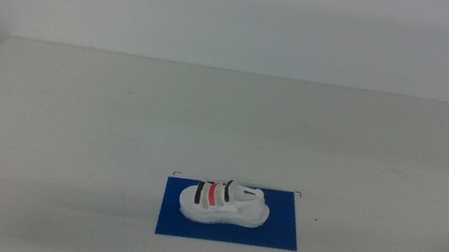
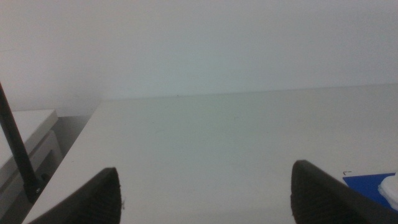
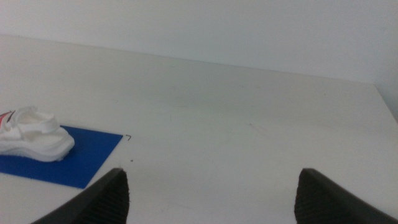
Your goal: Use one arm to grab the shoe from the table and place it on the mat.
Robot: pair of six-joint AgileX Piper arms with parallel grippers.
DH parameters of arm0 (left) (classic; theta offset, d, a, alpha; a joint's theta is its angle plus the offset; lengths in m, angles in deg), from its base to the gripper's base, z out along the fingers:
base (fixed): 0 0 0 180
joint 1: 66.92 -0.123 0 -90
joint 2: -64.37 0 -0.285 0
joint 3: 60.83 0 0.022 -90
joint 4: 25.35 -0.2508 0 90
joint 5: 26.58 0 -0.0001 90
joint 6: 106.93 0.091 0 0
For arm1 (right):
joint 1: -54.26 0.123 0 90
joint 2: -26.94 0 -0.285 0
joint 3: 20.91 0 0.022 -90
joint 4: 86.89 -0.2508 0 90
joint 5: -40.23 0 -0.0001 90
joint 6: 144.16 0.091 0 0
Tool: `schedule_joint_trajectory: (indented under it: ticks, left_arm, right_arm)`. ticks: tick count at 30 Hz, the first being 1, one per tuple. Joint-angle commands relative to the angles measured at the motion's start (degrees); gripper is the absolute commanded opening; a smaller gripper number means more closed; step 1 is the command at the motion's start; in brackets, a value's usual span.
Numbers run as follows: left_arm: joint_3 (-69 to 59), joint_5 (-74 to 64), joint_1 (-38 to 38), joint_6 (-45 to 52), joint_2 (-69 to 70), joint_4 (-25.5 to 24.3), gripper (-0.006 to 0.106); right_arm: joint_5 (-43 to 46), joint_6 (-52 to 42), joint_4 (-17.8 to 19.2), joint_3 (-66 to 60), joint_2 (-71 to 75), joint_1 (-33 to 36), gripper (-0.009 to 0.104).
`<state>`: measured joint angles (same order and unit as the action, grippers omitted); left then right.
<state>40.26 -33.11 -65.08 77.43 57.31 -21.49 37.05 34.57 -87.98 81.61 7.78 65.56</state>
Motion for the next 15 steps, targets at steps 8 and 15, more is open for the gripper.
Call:
schedule_joint_trajectory:
  ticks: [8, 15]
  left_arm:
    - [-0.4, 4.67, 0.25, -0.27, 0.79, 0.55, 0.094]
    - [-0.4, 4.67, 0.25, -0.27, 0.77, 0.55, 0.094]
  right_arm:
    - [1.69, -0.26, 3.19, -1.67, 11.99, -0.24, 0.08]
    - [1.57, -0.26, 3.68, -1.67, 13.45, -0.18, 0.08]
